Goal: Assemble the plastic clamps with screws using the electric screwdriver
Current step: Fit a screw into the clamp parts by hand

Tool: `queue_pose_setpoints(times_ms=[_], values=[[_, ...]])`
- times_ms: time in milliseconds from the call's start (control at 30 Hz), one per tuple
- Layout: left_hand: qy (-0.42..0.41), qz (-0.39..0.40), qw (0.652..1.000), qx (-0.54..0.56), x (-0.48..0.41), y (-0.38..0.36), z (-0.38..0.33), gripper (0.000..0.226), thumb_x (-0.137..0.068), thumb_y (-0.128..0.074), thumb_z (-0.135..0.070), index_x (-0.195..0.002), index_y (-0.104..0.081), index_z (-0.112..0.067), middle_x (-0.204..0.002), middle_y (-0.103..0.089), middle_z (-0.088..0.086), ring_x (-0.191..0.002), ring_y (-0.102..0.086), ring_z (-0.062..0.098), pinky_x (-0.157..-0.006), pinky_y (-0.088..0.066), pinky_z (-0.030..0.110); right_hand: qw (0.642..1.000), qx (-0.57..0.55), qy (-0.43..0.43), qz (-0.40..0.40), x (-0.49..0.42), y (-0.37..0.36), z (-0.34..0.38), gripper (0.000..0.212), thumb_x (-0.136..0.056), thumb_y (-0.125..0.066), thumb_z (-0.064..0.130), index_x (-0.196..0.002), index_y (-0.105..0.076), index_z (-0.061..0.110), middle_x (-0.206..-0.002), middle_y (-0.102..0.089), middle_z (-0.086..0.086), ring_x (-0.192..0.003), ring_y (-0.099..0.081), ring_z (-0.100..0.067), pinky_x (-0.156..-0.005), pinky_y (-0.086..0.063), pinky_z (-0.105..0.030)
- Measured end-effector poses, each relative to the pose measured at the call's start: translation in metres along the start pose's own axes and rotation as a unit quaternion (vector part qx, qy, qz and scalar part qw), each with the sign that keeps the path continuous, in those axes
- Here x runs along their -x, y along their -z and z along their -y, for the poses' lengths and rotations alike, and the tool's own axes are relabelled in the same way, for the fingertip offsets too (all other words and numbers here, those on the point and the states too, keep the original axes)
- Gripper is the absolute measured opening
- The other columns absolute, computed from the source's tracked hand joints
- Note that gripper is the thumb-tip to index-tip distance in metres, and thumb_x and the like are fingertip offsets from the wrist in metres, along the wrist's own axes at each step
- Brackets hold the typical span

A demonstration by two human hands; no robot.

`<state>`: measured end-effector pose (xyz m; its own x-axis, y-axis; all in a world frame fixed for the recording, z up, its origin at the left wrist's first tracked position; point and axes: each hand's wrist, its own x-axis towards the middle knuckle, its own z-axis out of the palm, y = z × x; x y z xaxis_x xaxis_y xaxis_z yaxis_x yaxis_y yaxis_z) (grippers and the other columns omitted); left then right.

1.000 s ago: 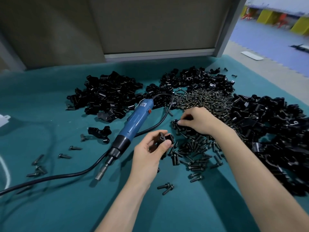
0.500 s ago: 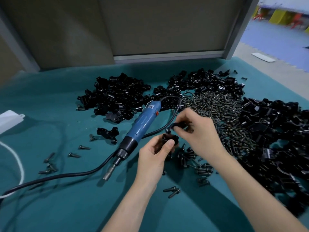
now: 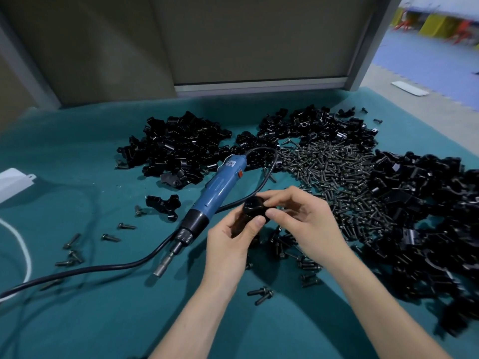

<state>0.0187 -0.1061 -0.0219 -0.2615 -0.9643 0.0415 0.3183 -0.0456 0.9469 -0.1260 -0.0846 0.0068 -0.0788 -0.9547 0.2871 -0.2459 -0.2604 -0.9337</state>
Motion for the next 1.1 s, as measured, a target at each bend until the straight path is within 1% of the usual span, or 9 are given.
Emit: queue_pose_setpoints(times_ms=[100,200,300,367,467,667,800,1000,1100], values=[[-0.015,-0.007,1.0,-0.003,0.0,0.0,0.001,0.03,-0.074,-0.071,-0.024,-0.104,-0.071,-0.024,-0.103,-0.074,-0.008,-0.099,-0.068,0.006,-0.08,-0.049,0.013,1.0,-0.006,-0.007,0.017,0.0,0.004,-0.002,0.026,-0.085,-0.067,-0.003,-0.091,-0.069,0.022,-0.107,-0.072,0.013,-0.106,-0.066,-0.01,-0.089,-0.053,-0.027],[-0.016,-0.016,0.999,-0.026,0.0,0.001,0.0,0.022,-0.079,-0.072,-0.015,-0.097,-0.073,-0.026,-0.099,-0.075,-0.007,-0.094,-0.069,0.006,-0.078,-0.05,0.013,0.999,0.008,-0.006,0.038,-0.002,0.006,-0.004,0.028,-0.084,-0.068,-0.003,-0.094,-0.071,0.024,-0.105,-0.071,0.01,-0.107,-0.064,-0.009,-0.09,-0.049,-0.019],[-0.023,-0.027,0.995,-0.09,-0.003,0.01,-0.005,0.028,-0.079,-0.074,-0.005,-0.093,-0.074,-0.029,-0.093,-0.076,-0.009,-0.089,-0.07,0.005,-0.075,-0.05,0.011,0.997,0.027,-0.017,0.064,-0.005,0.008,-0.006,0.029,-0.083,-0.071,0.0,-0.094,-0.072,0.026,-0.1,-0.072,0.01,-0.101,-0.065,-0.007,-0.09,-0.048,-0.018],[-0.02,-0.034,0.991,-0.129,-0.006,0.018,-0.008,0.035,-0.076,-0.077,-0.003,-0.097,-0.072,-0.029,-0.09,-0.076,-0.007,-0.086,-0.07,0.005,-0.074,-0.05,0.011,0.996,0.039,-0.024,0.078,-0.007,0.006,-0.008,0.029,-0.082,-0.073,0.001,-0.094,-0.072,0.028,-0.097,-0.072,0.011,-0.097,-0.066,-0.005,-0.087,-0.049,-0.018],[-0.016,-0.026,0.984,-0.175,-0.008,0.026,-0.012,0.041,-0.074,-0.079,-0.004,-0.108,-0.072,-0.026,-0.092,-0.075,-0.004,-0.086,-0.069,0.007,-0.076,-0.051,0.012,0.995,0.028,-0.039,0.085,-0.007,0.002,-0.011,0.033,-0.081,-0.074,0.0,-0.092,-0.07,0.03,-0.094,-0.071,0.009,-0.095,-0.065,-0.005,-0.081,-0.053,-0.021],[-0.049,-0.015,0.982,-0.182,-0.005,0.024,-0.015,0.035,-0.073,-0.079,-0.001,-0.093,-0.073,-0.029,-0.091,-0.075,-0.012,-0.084,-0.07,0.003,-0.073,-0.05,0.008,0.996,0.027,-0.044,0.068,-0.007,0.004,-0.013,0.035,-0.08,-0.075,-0.001,-0.096,-0.067,0.029,-0.096,-0.071,0.017,-0.099,-0.065,-0.004,-0.086,-0.052,-0.022],[-0.059,-0.029,0.982,-0.175,-0.005,0.023,-0.013,0.035,-0.073,-0.079,-0.002,-0.093,-0.073,-0.031,-0.094,-0.075,-0.01,-0.087,-0.071,0.005,-0.075,-0.05,0.009,0.996,0.053,-0.058,0.052,-0.007,0.003,-0.015,0.031,-0.079,-0.077,0.004,-0.096,-0.069,0.028,-0.095,-0.071,0.015,-0.1,-0.065,-0.003,-0.095,-0.051,-0.031],[-0.047,-0.02,0.981,-0.188,-0.007,0.025,-0.011,0.038,-0.073,-0.079,-0.004,-0.089,-0.073,-0.038,-0.096,-0.074,-0.008,-0.087,-0.069,0.005,-0.076,-0.05,0.011,0.995,0.053,-0.067,0.054,-0.008,0.005,-0.02,0.034,-0.078,-0.077,0.002,-0.09,-0.067,0.032,-0.092,-0.07,0.018,-0.097,-0.065,-0.004,-0.084,-0.054,-0.026],[-0.027,-0.021,0.98,-0.197,-0.009,0.026,-0.011,0.038,-0.073,-0.08,-0.006,-0.085,-0.074,-0.042,-0.095,-0.072,-0.002,-0.082,-0.067,0.008,-0.076,-0.051,0.014,0.995,0.055,-0.062,0.057,-0.009,0.006,-0.021,0.035,-0.078,-0.077,0.002,-0.089,-0.067,0.033,-0.092,-0.07,0.018,-0.097,-0.065,-0.006,-0.085,-0.056,-0.032]])
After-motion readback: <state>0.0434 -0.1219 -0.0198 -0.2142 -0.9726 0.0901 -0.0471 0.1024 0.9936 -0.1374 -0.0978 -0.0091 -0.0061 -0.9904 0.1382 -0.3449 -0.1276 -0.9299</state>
